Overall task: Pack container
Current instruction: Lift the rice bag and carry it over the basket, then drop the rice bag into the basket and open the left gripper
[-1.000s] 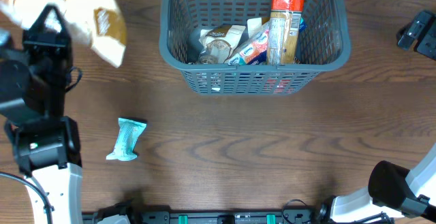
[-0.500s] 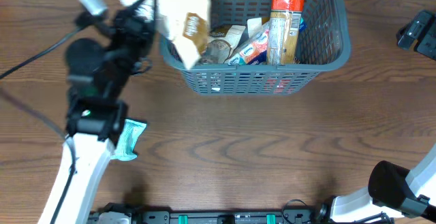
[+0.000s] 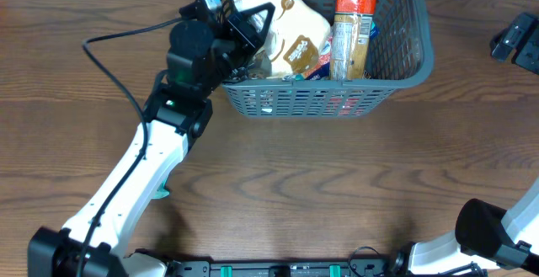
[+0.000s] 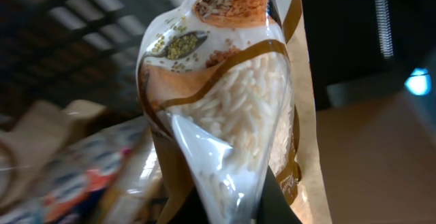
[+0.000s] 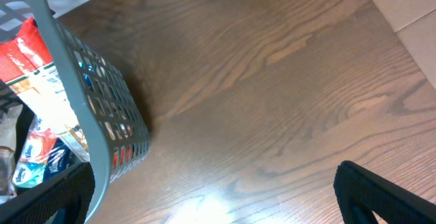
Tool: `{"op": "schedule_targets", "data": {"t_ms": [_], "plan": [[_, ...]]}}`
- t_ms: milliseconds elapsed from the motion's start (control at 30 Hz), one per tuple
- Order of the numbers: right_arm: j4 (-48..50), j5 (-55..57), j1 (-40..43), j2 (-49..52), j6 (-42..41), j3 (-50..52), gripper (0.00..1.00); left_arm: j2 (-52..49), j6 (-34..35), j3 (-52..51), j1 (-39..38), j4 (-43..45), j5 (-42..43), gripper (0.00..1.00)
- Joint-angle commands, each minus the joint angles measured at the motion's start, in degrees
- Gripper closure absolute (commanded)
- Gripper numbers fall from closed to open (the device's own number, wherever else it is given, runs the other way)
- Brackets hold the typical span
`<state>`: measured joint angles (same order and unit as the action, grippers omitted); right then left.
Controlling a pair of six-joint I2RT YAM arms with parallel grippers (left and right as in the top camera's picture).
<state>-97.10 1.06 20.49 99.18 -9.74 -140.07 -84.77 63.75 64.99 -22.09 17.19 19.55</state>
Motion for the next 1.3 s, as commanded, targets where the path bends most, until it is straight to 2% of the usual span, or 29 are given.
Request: {"op": "schedule_targets", "data": {"t_ms": [0, 100, 133, 167, 400, 600, 700, 867, 967, 1100, 1133, 1267], "plan": [[-0.17, -0.04, 0.2, 0.07, 1.05, 0.15, 0.01, -1.66, -4.72, 2.64, 0.07, -0.98, 0.72, 0.83], [-0.17, -0.04, 0.2, 0.07, 1.05, 0.15, 0.01, -2.89, -6.97, 2.64, 0.15, -2.8, 0.76, 0.36], [-0.17, -0.04, 0.2, 0.07, 1.05, 0.15, 0.01, -3.02, -8.0, 2.64, 0.15, -3.21, 0.72, 0.13], [-0.17, -0.04, 0.2, 0.07, 1.05, 0.15, 0.01, -2.99, -9.16, 2.64, 0.15, -3.48, 0.74, 0.02], [-0.17, -0.02, 0.2, 0.07, 1.05, 0.15, 0.01, -2.97, -11.8, 3.5, 1.03, -4.15, 0.85, 0.01], [-0.17, -0.02, 0.2, 0.07, 1.05, 0.15, 0.01, -2.58, -16.59, 8.9, 2.27, -7.98, 4.39, 0.01], [-0.17, -0.02, 0.2, 0.07, 1.05, 0.15, 0.01, -1.79, -20.57, 13.62, 2.43, -12.79, 5.55, 0.01], [-0.17, -0.02, 0.2, 0.07, 1.07, 0.15, 0.01, 1.36, -30.82, 23.87, 2.43, -26.62, 4.83, 0.01], [-0.17, -0.02, 0.2, 0.07, 1.07, 0.15, 0.01, 4.9, -35.17, 28.59, 2.43, -37.11, -2.64, 0.02], [-0.17, 0.0, 0.22, 0.07, 1.07, 0.15, 0.01, 11.3, -35.63, 30.86, 2.86, -50.99, -22.29, 0.01], [-0.17, 0.0, 0.2, 0.07, 1.07, 0.15, 0.01, 14.27, -35.19, 30.88, 3.41, -55.43, -28.55, 0.01], [-0.17, 0.0, 0.22, 0.07, 1.07, 0.15, 0.01, 19.93, -28.61, 30.88, 5.27, -65.48, -39.56, 0.01]]}}
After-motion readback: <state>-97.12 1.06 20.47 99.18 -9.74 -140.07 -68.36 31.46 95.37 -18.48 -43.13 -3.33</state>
